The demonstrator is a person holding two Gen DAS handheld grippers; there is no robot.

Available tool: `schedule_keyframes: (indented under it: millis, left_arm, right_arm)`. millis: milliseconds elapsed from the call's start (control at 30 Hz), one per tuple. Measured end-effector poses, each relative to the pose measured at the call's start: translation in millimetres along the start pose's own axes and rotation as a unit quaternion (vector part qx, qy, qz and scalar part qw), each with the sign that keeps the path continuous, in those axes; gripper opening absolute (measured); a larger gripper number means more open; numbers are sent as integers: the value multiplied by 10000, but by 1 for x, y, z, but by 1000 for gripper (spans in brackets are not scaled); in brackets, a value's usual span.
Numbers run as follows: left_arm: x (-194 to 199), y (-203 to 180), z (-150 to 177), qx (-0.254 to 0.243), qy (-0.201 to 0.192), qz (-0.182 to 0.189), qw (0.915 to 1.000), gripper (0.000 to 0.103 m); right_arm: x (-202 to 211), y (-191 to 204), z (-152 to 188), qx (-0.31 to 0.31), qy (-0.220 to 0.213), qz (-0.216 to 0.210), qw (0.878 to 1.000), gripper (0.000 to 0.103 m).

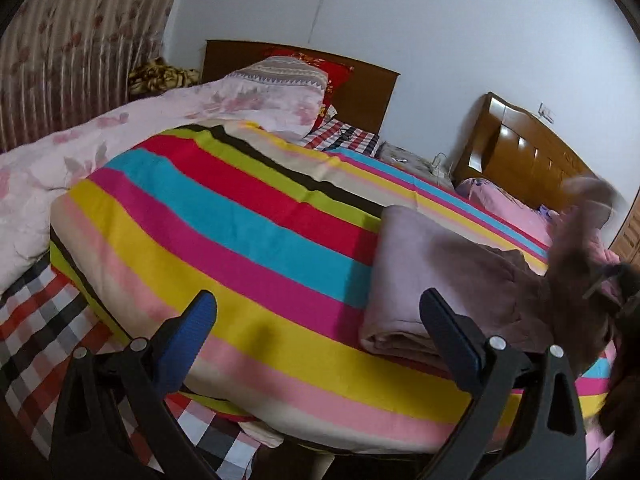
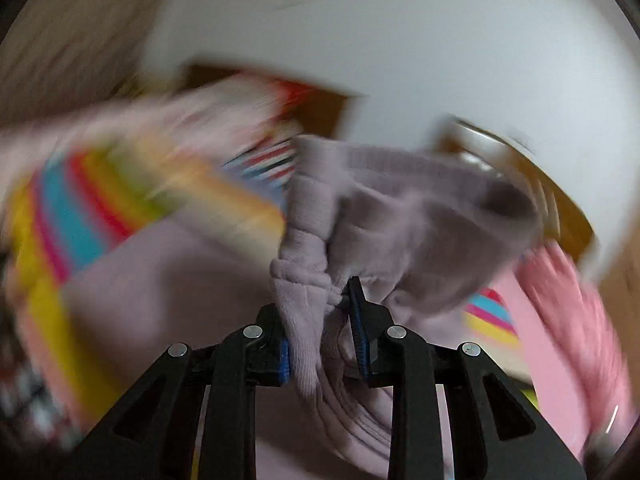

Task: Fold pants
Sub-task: 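Lay the held cuffs onto the folded stack with the right tool while the left tool presses it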

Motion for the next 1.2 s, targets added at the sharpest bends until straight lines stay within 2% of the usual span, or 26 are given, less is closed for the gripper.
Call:
schedule_keyframes:
  millis: [33, 67, 100, 133, 167, 233, 300, 333, 400, 433, 500, 567, 633, 667, 767, 867, 967, 1100, 1167, 1200]
  left_arm:
    - [-1, 2, 0, 46, 33, 54, 10000, 101]
    - [-4, 2, 0, 105, 87, 180, 9997, 101]
    - [-6, 4, 2, 138, 139, 276, 9994, 101]
    - [-10, 3, 4, 169, 225, 405, 9988, 101]
    - [-13, 1, 4, 192, 265, 499, 9982, 101]
    - [-19, -2, 7, 340, 333, 860, 9952, 101]
    - [-29, -9, 7, 490, 433, 1407, 9879, 101]
    - [-32, -15, 5, 557, 460, 1695, 9829, 101]
    - [-41, -33, -7, 774, 535, 2556, 9622, 101]
    - [-44, -42, -12, 824, 595, 2799, 9546, 101]
    - [-56, -63, -24, 909, 810, 3373, 9335, 101]
    - [-66, -76, -29, 824, 941, 3501, 9283, 101]
    - [-80, -86, -32, 691, 1124, 3371, 9322, 101]
    - [-84, -88, -31, 674, 1177, 3331, 9331, 101]
    - [-94, -92, -27, 758, 1309, 3412, 9277, 101]
    - [-102, -87, -20, 787, 1296, 3429, 9271, 101]
    - [-108, -72, -16, 1107, 1066, 3594, 9204, 101]
    - [-99, -57, -9, 1624, 769, 3756, 9092, 101]
    - [-91, -52, -7, 1572, 721, 3667, 9141, 101]
    - [-85, -49, -5, 1490, 715, 3550, 9201, 101]
  right_arm:
    - [-19, 39, 22, 538, 341, -230, 9977, 27]
    - [-28, 59, 38, 837, 432, -203, 9953, 26]
    - [-24, 67, 41, 1049, 4, 128, 9944, 26]
    - [-23, 71, 44, 1197, -78, 293, 9923, 27]
    - [-21, 69, 44, 1171, -94, 306, 9926, 27]
    - [-18, 57, 39, 726, -18, -65, 9973, 26]
    - [-13, 47, 37, 475, -98, -266, 9985, 25]
    - [-10, 46, 37, 454, -183, -299, 9984, 25]
    - [-6, 46, 39, 429, -297, -297, 9982, 25]
    - [-4, 44, 42, 393, -332, -304, 9982, 25]
    - [3, 45, 42, 267, -491, -310, 9980, 25]
    - [6, 49, 43, 283, -530, -336, 9976, 26]
    - [9, 57, 43, 473, -516, -442, 9966, 28]
    - [13, 54, 42, 442, -528, -643, 9956, 30]
    - [36, 29, 43, -172, -365, -1483, 9881, 33]
    - [44, -5, 31, -867, -258, -1977, 9761, 32]
    - [31, -14, 21, -811, -128, -1954, 9773, 32]
    - [13, 8, 27, -260, 184, -2125, 9766, 31]
    - [3, 21, 30, -87, 348, -2152, 9759, 29]
    - [-6, 24, 33, -58, 447, -2009, 9786, 23]
Point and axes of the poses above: each gripper's, at about its wrist camera, not at the fingertips, and x roughly against the way its jaws point, y to its left, z to its underside, the point moved 6 cm from there along -x, roughly the way its jaws point, and after that the axes turned 15 degrees about -x, right-handed, at the moved point
